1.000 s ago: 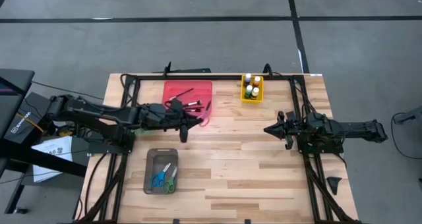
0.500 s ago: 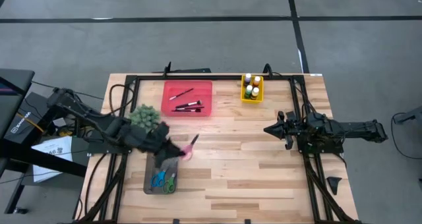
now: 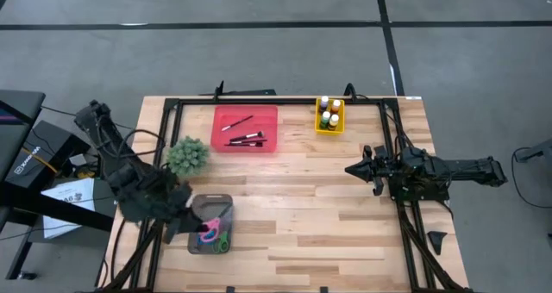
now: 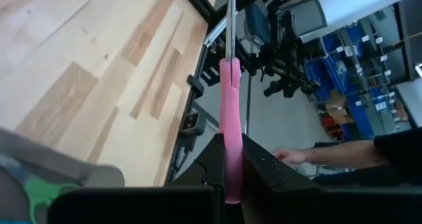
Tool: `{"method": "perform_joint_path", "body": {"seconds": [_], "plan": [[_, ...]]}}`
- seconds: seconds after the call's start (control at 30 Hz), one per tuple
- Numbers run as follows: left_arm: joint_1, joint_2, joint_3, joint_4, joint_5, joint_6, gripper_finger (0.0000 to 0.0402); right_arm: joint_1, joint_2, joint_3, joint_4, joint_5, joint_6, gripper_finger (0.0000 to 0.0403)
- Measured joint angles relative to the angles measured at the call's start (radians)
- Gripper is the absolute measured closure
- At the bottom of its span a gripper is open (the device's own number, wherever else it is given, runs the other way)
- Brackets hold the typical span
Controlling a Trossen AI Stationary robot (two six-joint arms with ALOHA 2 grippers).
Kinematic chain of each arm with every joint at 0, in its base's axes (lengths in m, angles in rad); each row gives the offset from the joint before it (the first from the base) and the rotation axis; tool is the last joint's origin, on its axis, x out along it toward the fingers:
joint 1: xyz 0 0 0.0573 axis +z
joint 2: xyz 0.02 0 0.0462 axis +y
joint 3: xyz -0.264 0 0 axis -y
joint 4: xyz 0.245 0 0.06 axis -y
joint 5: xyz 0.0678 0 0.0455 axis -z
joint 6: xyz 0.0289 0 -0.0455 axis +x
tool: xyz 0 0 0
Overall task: Pick & Place Paint Supplies
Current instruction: Put the pink scissors into the black bin
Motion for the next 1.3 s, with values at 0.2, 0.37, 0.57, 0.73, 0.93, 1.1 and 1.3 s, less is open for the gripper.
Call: {"method": "perform_joint_path", "body": {"seconds": [0.2,0.37,0.57,0.73,0.93,1.1,1.3], "plan": [[-0.165,-0.002,0.000,-0.042,-0.197,-0.127,0.0394,0.000,0.000,0.000,0.000,0.000,0.000,0.0397],[-0.236,0.010,0.000,-0.095,-0.295,-0.254,0.0394,0.000,0.000,0.000,0.000,0.000,0.000,0.0397],[-0.249,0.063,0.000,-0.122,-0.310,-0.408,0.0394,0.000,0.000,0.000,0.000,0.000,0.000,0.0397],[-0.249,0.110,-0.001,-0.128,-0.311,-0.510,0.0394,0.000,0.000,0.000,0.000,0.000,0.000,0.0397],[-0.249,0.133,-0.001,-0.149,-0.312,-0.569,0.0394,0.000,0.000,0.000,0.000,0.000,0.000,0.0397],[-0.249,0.134,-0.001,-0.208,-0.312,-0.616,0.0394,0.000,0.000,0.000,0.000,0.000,0.000,0.0397],[-0.249,0.134,-0.001,-0.325,-0.273,-0.708,0.0394,0.000,0.000,0.000,0.000,0.000,0.000,0.0397]]}}
